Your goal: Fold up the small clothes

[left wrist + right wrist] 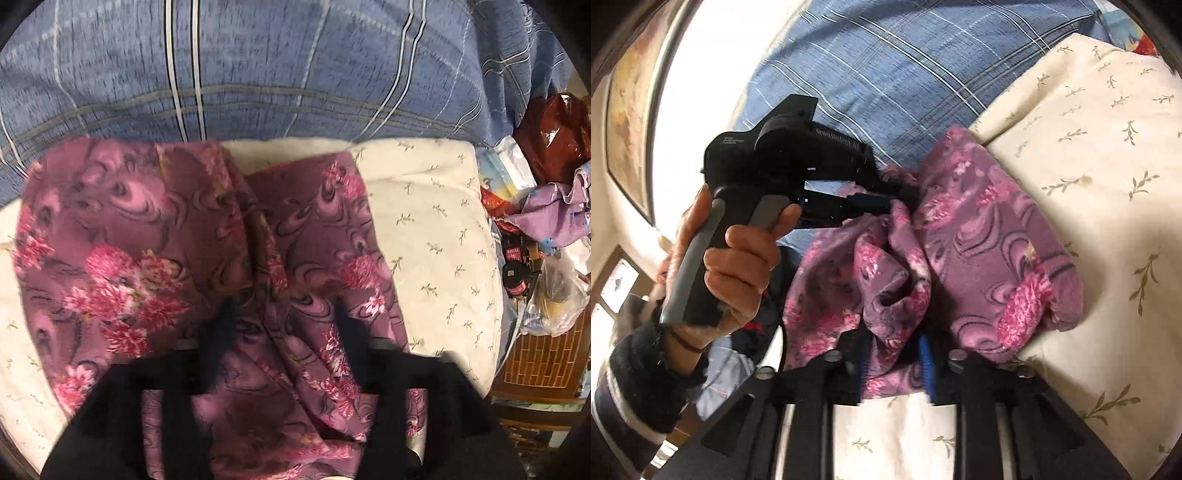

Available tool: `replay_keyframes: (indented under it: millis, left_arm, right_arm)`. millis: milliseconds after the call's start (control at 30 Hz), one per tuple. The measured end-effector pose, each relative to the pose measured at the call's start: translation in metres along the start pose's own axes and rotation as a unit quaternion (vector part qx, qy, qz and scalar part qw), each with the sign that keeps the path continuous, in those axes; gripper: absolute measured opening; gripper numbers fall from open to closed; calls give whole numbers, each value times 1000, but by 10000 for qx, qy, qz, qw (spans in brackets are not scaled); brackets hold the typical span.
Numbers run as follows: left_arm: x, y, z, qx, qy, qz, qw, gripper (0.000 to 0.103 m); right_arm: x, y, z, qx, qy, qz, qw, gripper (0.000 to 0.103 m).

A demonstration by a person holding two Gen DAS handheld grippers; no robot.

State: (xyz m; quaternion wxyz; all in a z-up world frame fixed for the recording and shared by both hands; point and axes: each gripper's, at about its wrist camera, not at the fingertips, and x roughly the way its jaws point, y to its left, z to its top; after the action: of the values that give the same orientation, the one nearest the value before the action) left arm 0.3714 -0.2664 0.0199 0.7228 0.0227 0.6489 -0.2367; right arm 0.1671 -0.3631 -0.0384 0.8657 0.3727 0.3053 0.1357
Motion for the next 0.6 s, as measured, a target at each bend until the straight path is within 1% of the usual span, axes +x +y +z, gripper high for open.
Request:
replay_keyframes:
  millis: [67, 133, 200, 267, 333, 367, 400, 433, 467, 500, 533, 600]
  left_arm:
    - [-1, -5, 0, 115, -48, 238, 9996, 71]
    - [7, -10, -2, 249, 83, 486, 9985, 71]
    - [12, -15, -6, 385, 102, 698, 9968, 71]
    - [13, -19, -9, 482, 56, 842, 9953, 71]
    - [15, -20, -10, 454, 65, 953, 9944, 71]
    - [16, -21, -11, 426, 60, 1019, 9939, 67]
    - [16, -22, -13, 406, 6, 1097, 9931, 47]
    - [18, -27, -15, 388, -73, 1138, 9927, 28]
    - [21, -27, -17, 315, 3, 994, 9945, 3]
    - [22, -26, -22, 159, 17, 828, 9964, 2]
    - [17, -22, -26, 11, -117, 757, 9971, 2]
    - [6, -22, -35, -22, -303, 627, 9976, 2]
  right_arm:
    - [-1, 2, 2, -70, -111, 68, 9999, 47]
    - [3, 3, 6, -105, -112, 52, 9999, 49]
    - [7, 5, 8, -184, -78, -29, 9998, 45]
    - [10, 2, 12, -211, -44, -22, 9998, 45]
    - [11, 1, 14, -211, -73, 2, 9998, 45]
    - [12, 0, 15, -218, -78, 3, 9997, 44]
    - [17, 1, 18, -229, -63, -15, 9997, 37]
    - [19, 1, 19, -240, -43, -33, 9997, 29]
    - [20, 0, 19, -272, 2, -42, 9996, 11]
    - [20, 2, 19, -305, 13, -38, 9995, 10]
    - [18, 4, 18, -349, -18, -5, 9994, 10]
    - [14, 9, 21, -479, -105, 121, 9987, 9]
